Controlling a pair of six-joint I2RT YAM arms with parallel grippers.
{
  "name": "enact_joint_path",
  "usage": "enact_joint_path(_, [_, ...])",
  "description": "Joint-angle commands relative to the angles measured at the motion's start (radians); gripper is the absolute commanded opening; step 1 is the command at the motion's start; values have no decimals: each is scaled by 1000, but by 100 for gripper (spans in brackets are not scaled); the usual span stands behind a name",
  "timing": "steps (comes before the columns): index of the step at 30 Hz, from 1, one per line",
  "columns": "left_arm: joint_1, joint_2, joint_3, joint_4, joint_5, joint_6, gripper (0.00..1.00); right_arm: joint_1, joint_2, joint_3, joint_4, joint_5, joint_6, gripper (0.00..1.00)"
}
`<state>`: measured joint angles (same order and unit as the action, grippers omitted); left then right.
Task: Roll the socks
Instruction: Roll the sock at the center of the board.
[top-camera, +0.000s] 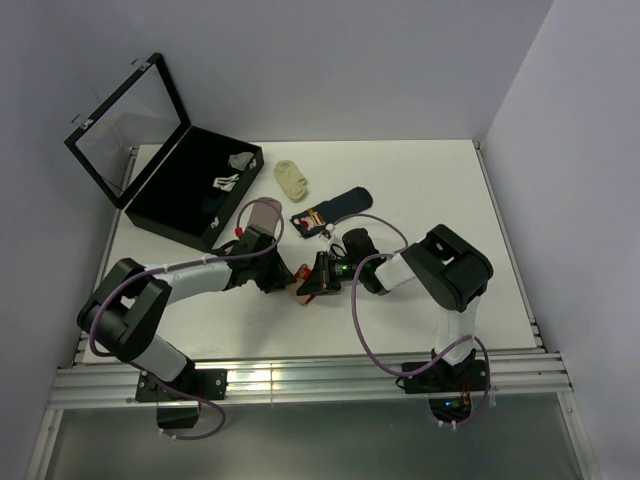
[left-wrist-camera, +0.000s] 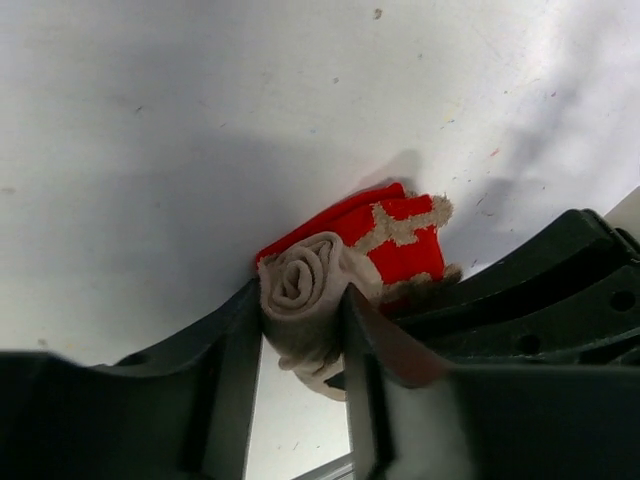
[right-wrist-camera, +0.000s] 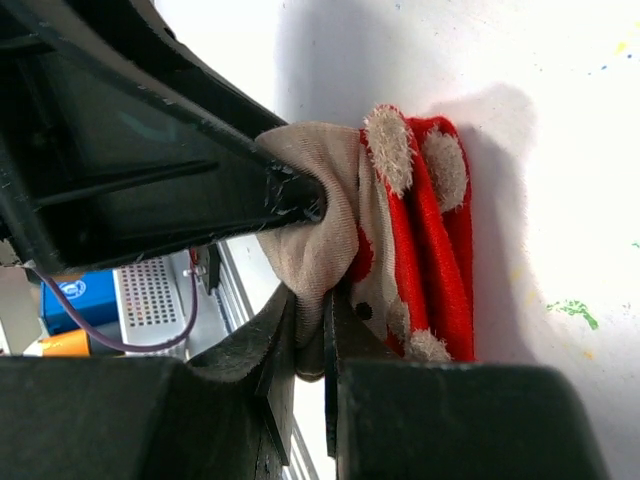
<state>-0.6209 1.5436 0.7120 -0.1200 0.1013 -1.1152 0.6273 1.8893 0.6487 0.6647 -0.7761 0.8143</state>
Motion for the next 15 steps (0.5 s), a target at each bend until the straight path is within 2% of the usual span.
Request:
enact_joint_path(1, [-7,32,33,-38,-5,25,37,-8,7,-23,-16,38,-6,6])
enact_joint_path(4, [-10,41,75,-98,-28,49,22,-3,-60,-26,-84,104,-64,15])
enact_joint_path(5, [-10,44,86,-113,-35,55,21,-3,-82,-27,-105,124,-102,19])
enact_joint_path(6, [-13,44,98,-145,-47,69,20,0,-105,-26,-128,150,-124,27])
enact_joint_path(9, [-20,58,151,-211,-66,92,14,26,-191,-6,-232,253,-204,38])
enact_joint_path(12, [-30,81,202,-262,-84,110,11,74,-268,31,-330,378,-274,45])
enact_joint_path(15, [-37,102,247,-309,-94,129,11,144,-344,60,-418,550,-345,47])
